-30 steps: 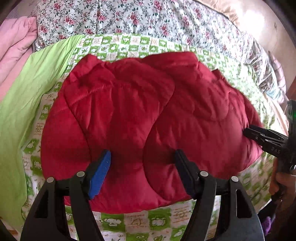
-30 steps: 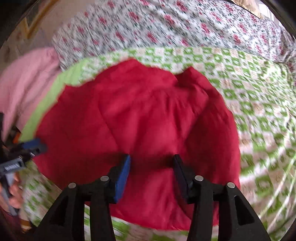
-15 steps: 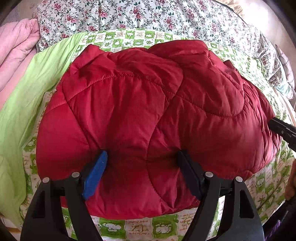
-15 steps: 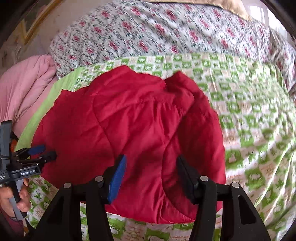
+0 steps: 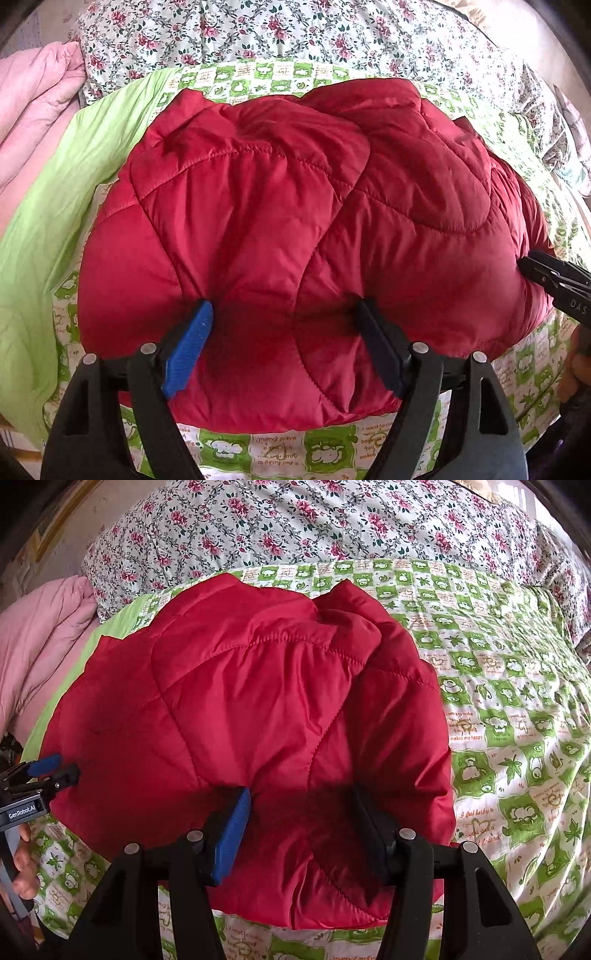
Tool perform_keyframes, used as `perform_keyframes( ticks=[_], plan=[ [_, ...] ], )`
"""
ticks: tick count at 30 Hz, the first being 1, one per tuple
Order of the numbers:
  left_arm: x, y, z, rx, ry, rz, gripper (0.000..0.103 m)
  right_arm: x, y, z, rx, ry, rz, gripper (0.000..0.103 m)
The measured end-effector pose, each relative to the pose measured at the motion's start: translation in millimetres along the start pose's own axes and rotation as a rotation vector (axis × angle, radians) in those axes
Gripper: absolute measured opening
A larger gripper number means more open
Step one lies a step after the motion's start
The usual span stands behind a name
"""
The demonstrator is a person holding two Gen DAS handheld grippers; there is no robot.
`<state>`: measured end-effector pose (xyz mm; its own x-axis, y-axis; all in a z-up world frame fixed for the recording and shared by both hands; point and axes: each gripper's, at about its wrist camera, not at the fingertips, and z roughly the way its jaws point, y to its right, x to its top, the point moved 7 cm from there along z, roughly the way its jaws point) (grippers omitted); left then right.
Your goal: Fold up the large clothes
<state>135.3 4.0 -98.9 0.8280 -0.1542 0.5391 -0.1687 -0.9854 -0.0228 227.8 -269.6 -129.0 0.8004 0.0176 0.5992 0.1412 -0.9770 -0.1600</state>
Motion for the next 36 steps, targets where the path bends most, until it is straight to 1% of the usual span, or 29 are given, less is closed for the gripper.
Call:
perform_keyframes(
  ticks=[4, 6, 8, 10, 13, 15, 17, 21, 25, 30, 33, 34, 35, 36],
  plan=[
    [0, -1, 0, 0.009, -0.002, 0.001, 0.081, 1, 0, -5, -0.004, -0.002, 0.010, 0.056],
    [0, -1, 0, 0.011, -0.004, 0.001, 0.081, 6, -7, -18, -0.004, 0.021, -0.001, 0.058],
    [0, -1, -1, 0.010, -0.005, 0.000, 0.081, 13, -23, -33, 0.052, 0.067, -0.023, 0.058],
    [0, 0, -1, 0.014, -0.005, 0.000, 0.081, 19, -40, -39, 0.073, 0.080, -0.061, 0.059],
    [0, 0, -1, 0.015, -0.006, -0.001, 0.081, 24, -59, -30, 0.105, 0.063, -0.106, 0.059],
    [0, 0, -1, 0.014, -0.007, 0.000, 0.081, 24, -65, -15, 0.076, 0.039, -0.139, 0.059],
    [0, 0, -1, 0.013, -0.005, 0.000, 0.081, 21, -60, 2, 0.051, 0.014, -0.137, 0.059],
    [-1, 0, 2, 0.017, 0.000, 0.004, 0.084, 17, -49, 25, 0.044, 0.001, -0.111, 0.059],
    [0, -2, 5, 0.013, 0.004, 0.001, 0.087, 14, -51, 27, 0.026, 0.006, -0.120, 0.059],
    [1, -3, 8, 0.017, 0.005, 0.001, 0.088, 15, -50, 27, 0.034, 0.007, -0.109, 0.059],
    [10, -5, 2, 0.010, -0.008, -0.027, 0.088, 16, -47, 25, 0.042, 0.005, -0.103, 0.059],
    [15, -7, -2, 0.007, 0.009, -0.036, 0.084, 16, -48, 24, 0.042, 0.003, -0.104, 0.059],
    [20, -9, -8, 0.010, 0.035, -0.042, 0.083, 16, -47, 24, 0.045, 0.001, -0.103, 0.059],
    [24, -13, -12, 0.030, 0.054, -0.040, 0.083, 16, -47, 24, 0.050, -0.002, -0.098, 0.059]
  ],
)
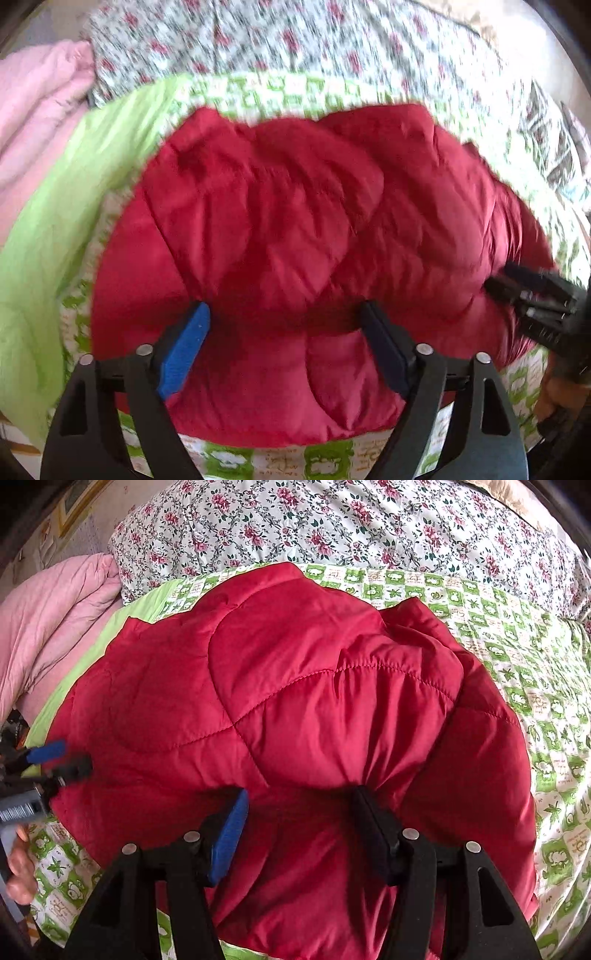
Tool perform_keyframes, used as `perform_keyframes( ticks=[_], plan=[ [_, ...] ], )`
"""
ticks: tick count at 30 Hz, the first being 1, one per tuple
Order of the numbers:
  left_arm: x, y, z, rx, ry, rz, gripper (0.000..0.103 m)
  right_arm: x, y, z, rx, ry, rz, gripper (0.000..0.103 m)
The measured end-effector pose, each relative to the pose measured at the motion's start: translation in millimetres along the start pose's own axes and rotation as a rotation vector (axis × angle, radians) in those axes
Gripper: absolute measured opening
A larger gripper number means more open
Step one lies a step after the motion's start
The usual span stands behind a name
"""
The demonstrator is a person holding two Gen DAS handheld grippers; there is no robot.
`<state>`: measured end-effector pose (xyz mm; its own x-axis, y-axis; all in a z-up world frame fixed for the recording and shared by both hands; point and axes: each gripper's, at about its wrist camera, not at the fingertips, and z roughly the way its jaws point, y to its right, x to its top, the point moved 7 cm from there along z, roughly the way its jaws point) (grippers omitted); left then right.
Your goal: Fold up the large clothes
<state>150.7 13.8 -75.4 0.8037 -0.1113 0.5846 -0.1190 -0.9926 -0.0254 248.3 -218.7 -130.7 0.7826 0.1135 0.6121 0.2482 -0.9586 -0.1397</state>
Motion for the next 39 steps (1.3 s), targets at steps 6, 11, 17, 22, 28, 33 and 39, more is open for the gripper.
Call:
perform_keyframes(
  ticks=[6, 11, 17, 22, 28, 33, 39],
  plan=[
    [-4, -11, 22, -0.030, -0.061, -0.012, 0.087, 0, -2, 0, -0.009, 0.002, -0.004, 0.059],
    [-6, -5, 26, 0.004, -0.056, 0.007, 0.089, 1, -2, -1, -0.013, 0.000, 0.001, 0.059],
    [-7, -3, 8, -0.003, -0.033, 0.010, 0.088, 0, -3, -20, -0.011, 0.023, 0.020, 0.059],
    [-17, -1, -5, -0.010, -0.025, 0.024, 0.088, -8, -6, -40, 0.008, 0.032, 0.013, 0.062],
    [-29, 1, -18, -0.007, -0.027, 0.033, 0.088, -23, -4, -59, 0.018, 0.032, 0.014, 0.061],
    [-39, 6, -31, 0.013, -0.022, 0.066, 0.088, -34, -4, -79, 0.037, 0.042, 0.019, 0.062],
    [-48, 9, -45, 0.032, -0.018, 0.100, 0.088, -48, -5, -93, 0.052, 0.034, 0.005, 0.062]
  ],
)
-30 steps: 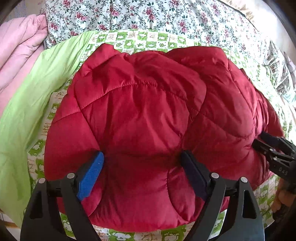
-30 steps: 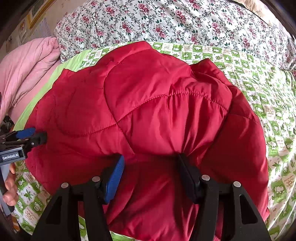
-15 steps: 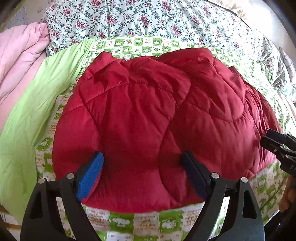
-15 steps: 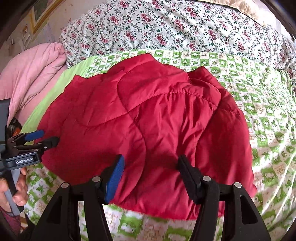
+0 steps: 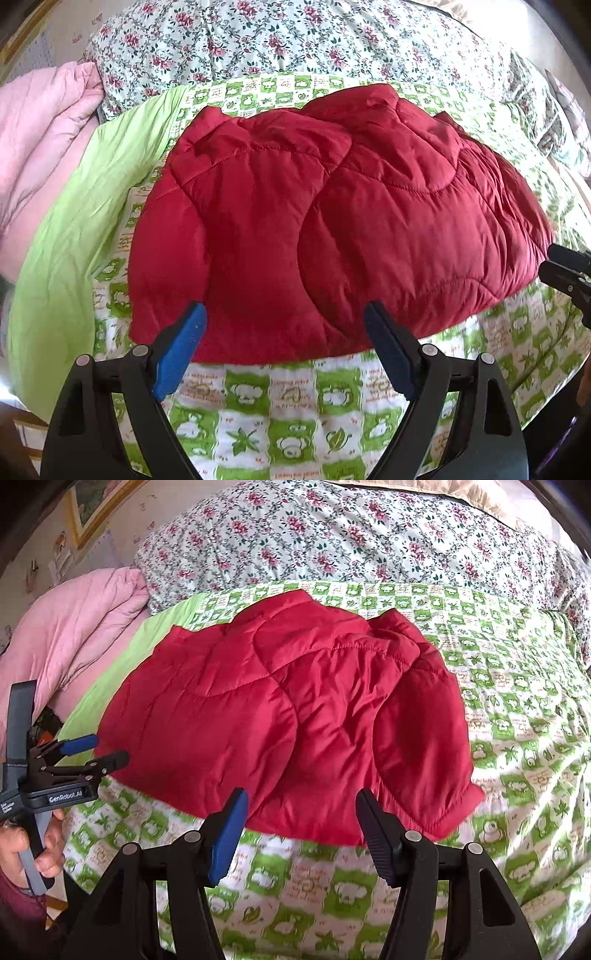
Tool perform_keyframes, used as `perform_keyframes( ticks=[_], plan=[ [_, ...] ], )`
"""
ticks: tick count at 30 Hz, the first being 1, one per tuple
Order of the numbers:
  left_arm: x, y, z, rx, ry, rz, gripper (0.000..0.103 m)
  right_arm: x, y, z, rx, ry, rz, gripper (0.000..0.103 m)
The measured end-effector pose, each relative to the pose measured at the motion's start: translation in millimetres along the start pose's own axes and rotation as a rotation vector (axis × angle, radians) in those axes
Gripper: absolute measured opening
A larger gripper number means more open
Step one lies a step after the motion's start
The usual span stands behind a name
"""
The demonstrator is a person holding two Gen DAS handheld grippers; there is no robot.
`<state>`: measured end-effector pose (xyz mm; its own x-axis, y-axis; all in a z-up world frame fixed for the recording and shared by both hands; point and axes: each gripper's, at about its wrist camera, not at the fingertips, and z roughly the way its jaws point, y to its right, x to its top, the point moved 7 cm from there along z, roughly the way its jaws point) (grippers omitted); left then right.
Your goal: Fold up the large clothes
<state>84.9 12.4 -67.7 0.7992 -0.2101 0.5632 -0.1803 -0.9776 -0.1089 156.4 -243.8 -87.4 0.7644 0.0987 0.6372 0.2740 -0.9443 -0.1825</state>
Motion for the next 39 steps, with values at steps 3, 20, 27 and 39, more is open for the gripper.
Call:
perform_keyframes(
  ticks=[3, 20, 27, 39],
  plan=[
    [-6, 1, -6, 0.022, 0.003, 0.021, 0.088, -7, -3, -7, -0.009, -0.004, -0.023, 0.062],
    [-11, 0, -32, 0.079, 0.024, 0.081, 0.088, -19, -24, -23, 0.015, -0.059, -0.109, 0.091],
    [10, -8, -46, 0.145, 0.063, 0.129, 0.091, -1, -37, -33, 0.017, -0.072, -0.214, 0.101],
    [31, -22, -43, 0.174, 0.082, 0.110, 0.092, 22, -32, -25, 0.031, -0.072, -0.218, 0.102]
  ],
)
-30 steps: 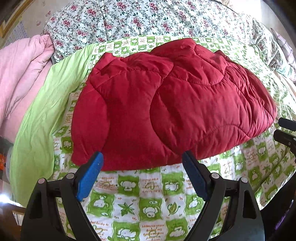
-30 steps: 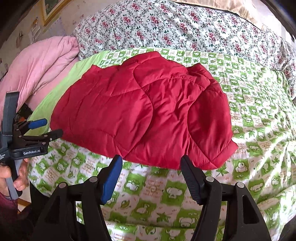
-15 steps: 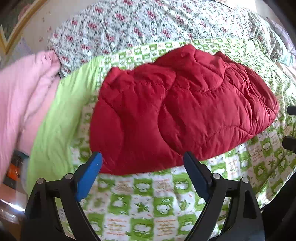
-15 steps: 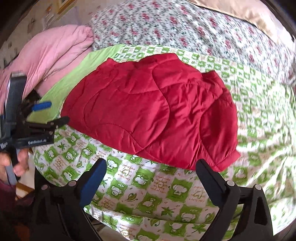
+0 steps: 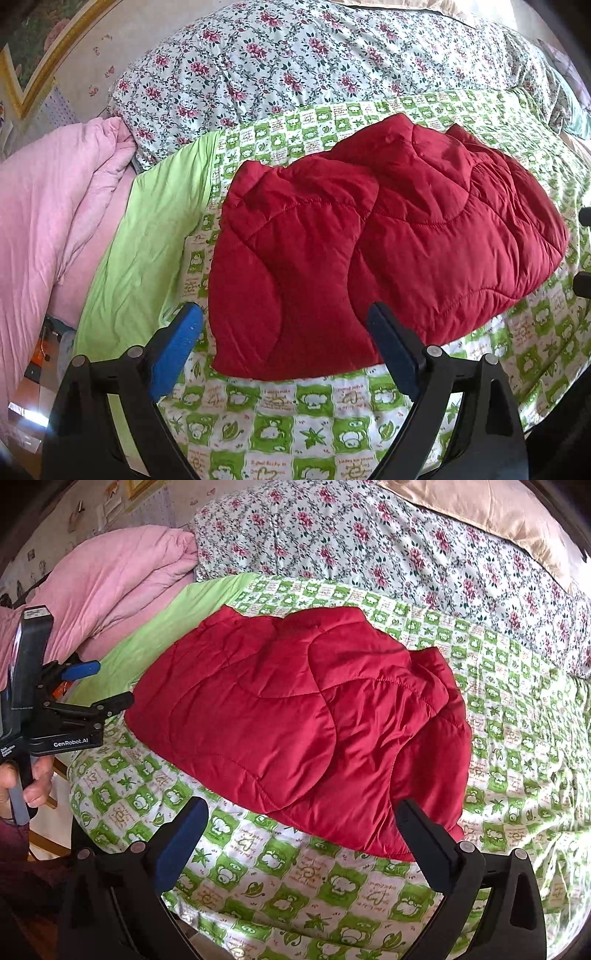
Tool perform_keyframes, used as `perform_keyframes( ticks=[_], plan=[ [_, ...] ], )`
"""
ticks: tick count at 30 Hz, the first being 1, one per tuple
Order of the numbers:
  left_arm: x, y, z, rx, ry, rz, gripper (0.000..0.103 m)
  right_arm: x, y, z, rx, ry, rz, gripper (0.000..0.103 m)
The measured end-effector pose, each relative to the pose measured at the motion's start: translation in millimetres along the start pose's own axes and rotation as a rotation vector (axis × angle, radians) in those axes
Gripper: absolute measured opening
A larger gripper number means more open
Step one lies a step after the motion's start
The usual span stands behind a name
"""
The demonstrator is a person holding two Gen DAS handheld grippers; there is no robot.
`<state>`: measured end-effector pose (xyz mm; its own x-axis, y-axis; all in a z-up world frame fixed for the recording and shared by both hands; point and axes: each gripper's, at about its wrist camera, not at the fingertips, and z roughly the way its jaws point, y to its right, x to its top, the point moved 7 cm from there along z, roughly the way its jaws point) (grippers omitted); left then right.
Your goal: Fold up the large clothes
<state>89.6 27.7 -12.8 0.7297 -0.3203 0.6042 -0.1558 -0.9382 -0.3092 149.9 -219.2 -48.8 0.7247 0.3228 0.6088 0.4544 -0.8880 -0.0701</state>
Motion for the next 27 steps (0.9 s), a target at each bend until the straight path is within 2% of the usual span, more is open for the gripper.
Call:
perform_keyframes(
  ticks=[9, 27],
  plan=[
    [4, 1, 23, -0.009, -0.043, -0.008, 0.092, 8, 13, 21, 0.014, -0.036, 0.041, 0.103],
    [20, 3, 41, -0.017, -0.056, 0.016, 0.092, 31, 17, 40, 0.002, -0.079, -0.029, 0.103]
  ],
)
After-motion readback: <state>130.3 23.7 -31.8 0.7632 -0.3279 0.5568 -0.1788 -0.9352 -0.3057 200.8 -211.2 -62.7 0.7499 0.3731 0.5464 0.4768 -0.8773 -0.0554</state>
